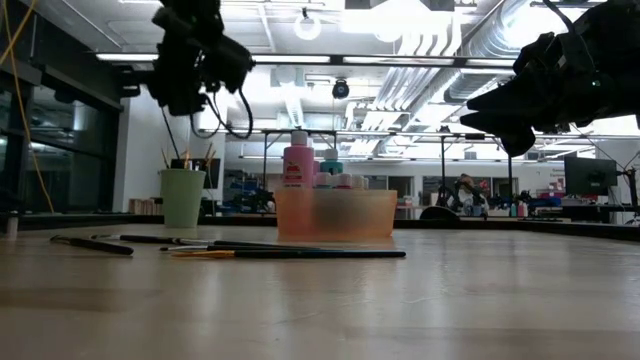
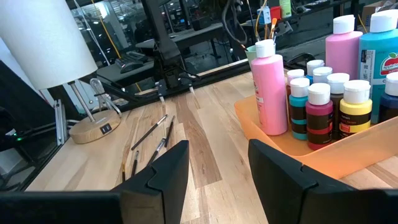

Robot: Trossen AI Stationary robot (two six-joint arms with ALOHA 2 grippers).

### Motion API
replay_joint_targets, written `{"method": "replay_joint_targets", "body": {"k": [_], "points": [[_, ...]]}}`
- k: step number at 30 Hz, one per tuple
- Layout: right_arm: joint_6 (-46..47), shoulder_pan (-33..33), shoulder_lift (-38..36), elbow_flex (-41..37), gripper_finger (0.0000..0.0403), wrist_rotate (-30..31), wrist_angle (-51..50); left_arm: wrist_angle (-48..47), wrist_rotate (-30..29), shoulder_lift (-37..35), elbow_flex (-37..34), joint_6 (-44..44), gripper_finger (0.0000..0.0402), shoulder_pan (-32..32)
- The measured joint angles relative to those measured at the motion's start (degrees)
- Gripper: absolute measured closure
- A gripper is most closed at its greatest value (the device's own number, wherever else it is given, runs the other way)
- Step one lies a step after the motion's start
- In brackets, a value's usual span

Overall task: Pick & Place Paint Supplies
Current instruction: Put the orange paintbrush into the cup, then put the white paintbrush into the cup

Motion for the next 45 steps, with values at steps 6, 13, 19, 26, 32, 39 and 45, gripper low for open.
{"method": "replay_joint_targets", "body": {"k": [6, 13, 19, 26, 32, 39, 45], "points": [[0.0, 0.0, 0.0, 0.0, 0.0243, 0.0, 0.0, 0.0, 0.0, 4.5, 0.0, -0.2, 0.0401, 0.0], [0.0, 0.0, 0.0, 0.0, 0.0243, 0.0, 0.0, 0.0, 0.0, 6.6, 0.0, -2.5, 0.0385, 0.0], [0.0, 0.0, 0.0, 0.0, 0.0243, 0.0, 0.0, -0.1, 0.6, 6.6, 0.0, -4.1, 0.0311, 0.0], [0.0, 0.0, 0.0, 0.0, 0.0243, 0.0, 0.0, 0.2, -1.0, 6.5, 0.0, -6.6, 0.0231, -3.5], [0.0, 0.0, 0.0, 0.0, 0.0243, 0.0, 0.0, -1.2, -1.7, 6.4, 0.2, -9.4, 0.0224, -9.2], [0.0, 0.0, 0.0, 0.0, 0.0243, 0.0, 0.0, -2.4, -4.2, 3.0, 2.9, -15.0, 0.0224, -14.4], [0.0, 0.0, 0.0, 0.0, 0.0243, 0.0, 0.0, -2.6, -1.5, -3.0, 6.2, -19.9, 0.0224, -18.0]]}}
